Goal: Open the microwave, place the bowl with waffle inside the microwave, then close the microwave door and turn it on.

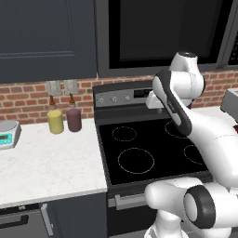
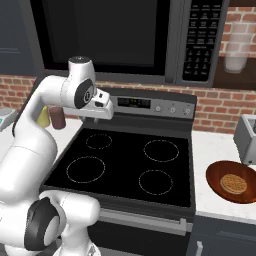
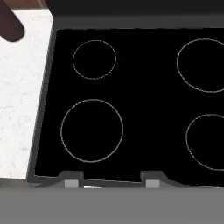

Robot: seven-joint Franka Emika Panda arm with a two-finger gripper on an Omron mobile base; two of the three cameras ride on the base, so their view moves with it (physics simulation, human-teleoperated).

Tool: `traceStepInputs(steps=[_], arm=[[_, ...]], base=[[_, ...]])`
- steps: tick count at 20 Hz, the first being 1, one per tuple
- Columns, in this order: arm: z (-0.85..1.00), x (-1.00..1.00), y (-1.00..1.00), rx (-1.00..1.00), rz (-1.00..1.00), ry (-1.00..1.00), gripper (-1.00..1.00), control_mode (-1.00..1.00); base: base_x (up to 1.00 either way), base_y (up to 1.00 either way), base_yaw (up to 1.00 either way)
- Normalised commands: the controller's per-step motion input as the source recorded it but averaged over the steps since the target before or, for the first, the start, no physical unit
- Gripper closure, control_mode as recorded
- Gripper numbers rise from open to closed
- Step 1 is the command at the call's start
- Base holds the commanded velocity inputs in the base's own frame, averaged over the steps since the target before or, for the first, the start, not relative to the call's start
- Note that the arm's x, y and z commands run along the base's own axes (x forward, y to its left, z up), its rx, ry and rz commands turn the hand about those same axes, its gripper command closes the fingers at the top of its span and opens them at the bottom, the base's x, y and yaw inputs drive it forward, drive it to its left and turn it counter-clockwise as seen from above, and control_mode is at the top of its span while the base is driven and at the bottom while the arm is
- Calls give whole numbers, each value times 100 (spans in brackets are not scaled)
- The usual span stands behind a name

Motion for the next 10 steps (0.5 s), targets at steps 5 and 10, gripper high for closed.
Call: traceStepInputs(steps=[5, 10], arm=[[0, -32, 0, 0, 0, -9, -100, -100], [42, -83, -32, 0, 0, -31, -100, -100]], base=[[0, 0, 0], [0, 0, 0]])
